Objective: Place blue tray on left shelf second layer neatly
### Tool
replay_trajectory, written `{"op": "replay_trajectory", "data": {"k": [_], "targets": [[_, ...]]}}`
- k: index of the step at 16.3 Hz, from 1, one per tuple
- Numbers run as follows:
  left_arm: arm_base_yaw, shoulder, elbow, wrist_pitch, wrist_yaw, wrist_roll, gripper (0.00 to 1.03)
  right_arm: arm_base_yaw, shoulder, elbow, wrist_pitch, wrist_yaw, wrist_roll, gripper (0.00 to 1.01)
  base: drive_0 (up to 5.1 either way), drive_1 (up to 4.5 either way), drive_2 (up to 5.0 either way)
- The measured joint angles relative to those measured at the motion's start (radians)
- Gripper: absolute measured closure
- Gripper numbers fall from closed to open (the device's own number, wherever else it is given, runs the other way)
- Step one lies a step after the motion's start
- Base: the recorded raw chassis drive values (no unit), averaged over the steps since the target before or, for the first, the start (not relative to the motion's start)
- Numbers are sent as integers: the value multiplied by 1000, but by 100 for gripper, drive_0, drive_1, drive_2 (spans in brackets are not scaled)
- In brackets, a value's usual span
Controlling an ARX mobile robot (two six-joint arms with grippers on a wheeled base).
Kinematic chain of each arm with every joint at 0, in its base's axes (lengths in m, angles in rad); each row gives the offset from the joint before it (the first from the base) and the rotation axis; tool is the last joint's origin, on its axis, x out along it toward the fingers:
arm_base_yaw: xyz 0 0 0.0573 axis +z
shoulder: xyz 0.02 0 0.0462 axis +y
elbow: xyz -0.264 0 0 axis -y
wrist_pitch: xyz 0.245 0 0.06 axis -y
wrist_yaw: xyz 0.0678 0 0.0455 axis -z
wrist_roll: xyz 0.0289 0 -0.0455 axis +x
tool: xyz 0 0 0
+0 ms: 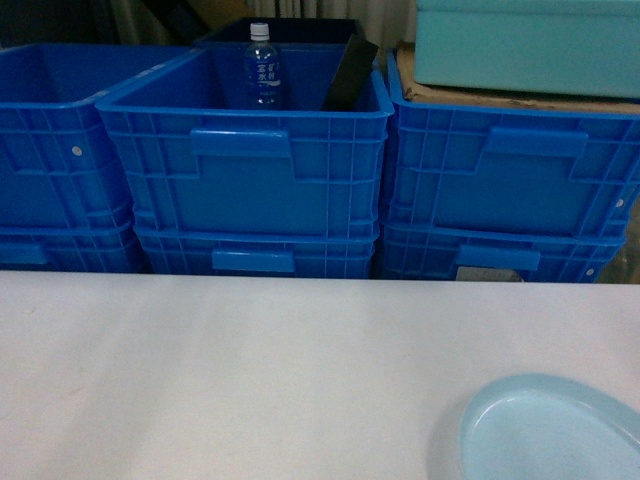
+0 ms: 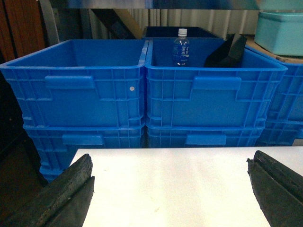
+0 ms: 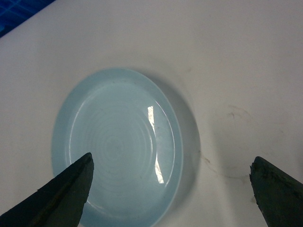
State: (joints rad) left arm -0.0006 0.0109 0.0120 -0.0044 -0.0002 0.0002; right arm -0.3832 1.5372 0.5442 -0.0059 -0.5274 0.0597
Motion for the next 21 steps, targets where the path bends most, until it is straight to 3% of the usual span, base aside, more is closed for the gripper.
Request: {"op": "replay_trajectory", "data": {"k": [2, 4, 6, 9, 13, 14, 16, 17, 21], "targets": [[0, 0, 0, 0, 0, 0, 5, -18, 1, -32, 8, -23, -54, 3, 0, 0, 0], [0, 0, 0, 0, 0, 0, 5, -2, 35, -80, 38, -47, -93, 3, 0, 0, 0], [0, 0, 0, 0, 0, 0, 5, 25, 90, -140, 109, -37, -101, 3, 0, 0, 0], [0, 0, 0, 0, 0, 0, 5, 60, 164, -171, 228, -7, -61, 3, 0, 0, 0], [0, 0, 0, 0, 0, 0, 5, 103, 209, -185, 332, 15, 25, 3, 0, 0, 0], [0, 0, 0, 0, 0, 0, 5, 109, 245, -202, 414, 22, 49, 3, 0, 0, 0], [0, 0, 0, 0, 0, 0, 5, 107, 290, -216, 480, 21, 52, 3, 0, 0, 0], [0, 0, 0, 0, 0, 0, 5, 102, 308, -219, 506, 25, 51, 8, 0, 0, 0], [0, 0, 0, 0, 0, 0, 5, 70, 372, -226, 576, 31, 50, 45, 0, 0, 0]]}}
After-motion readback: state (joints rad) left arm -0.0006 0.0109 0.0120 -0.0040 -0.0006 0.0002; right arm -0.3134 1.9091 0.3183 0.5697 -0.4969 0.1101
